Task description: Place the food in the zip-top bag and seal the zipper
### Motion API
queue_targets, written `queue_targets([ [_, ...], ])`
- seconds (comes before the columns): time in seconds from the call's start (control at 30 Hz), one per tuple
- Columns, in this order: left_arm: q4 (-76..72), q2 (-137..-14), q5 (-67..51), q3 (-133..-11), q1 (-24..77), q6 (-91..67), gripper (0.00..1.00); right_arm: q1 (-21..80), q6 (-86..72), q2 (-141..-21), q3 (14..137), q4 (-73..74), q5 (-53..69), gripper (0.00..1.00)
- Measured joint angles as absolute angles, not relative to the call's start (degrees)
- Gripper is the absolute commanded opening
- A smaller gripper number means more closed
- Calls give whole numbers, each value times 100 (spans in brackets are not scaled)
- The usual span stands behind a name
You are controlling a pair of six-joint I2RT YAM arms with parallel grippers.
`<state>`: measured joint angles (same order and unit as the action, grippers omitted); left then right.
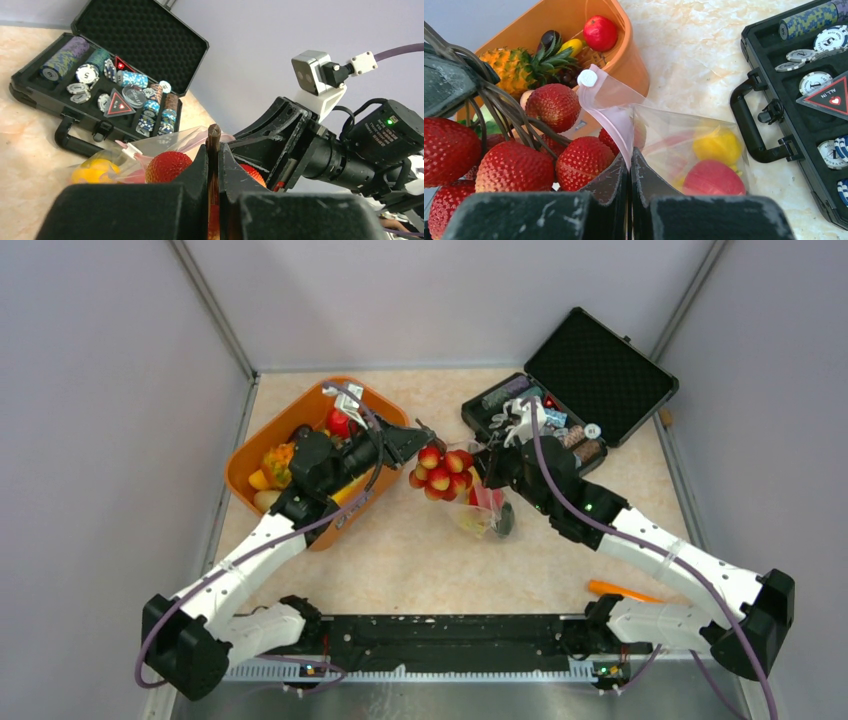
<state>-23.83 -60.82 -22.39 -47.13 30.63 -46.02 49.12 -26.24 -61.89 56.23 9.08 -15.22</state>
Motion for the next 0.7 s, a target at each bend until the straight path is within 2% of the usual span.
queue_targets([
  [0.23,-902,-6239,-1570,-5852,3564,-3653,0,4912,-2620,-6191,5625,917,-1492,0],
  [0.4,-368,-6606,-1225,-6598,4038,-3258,0,4952,-2613,-6320,5719,954,-1505,0],
  [0.7,-624,-6711,-1057,-6493,4178,-3470,0,5072,-2709,-6370,5739,867,-1656,0],
])
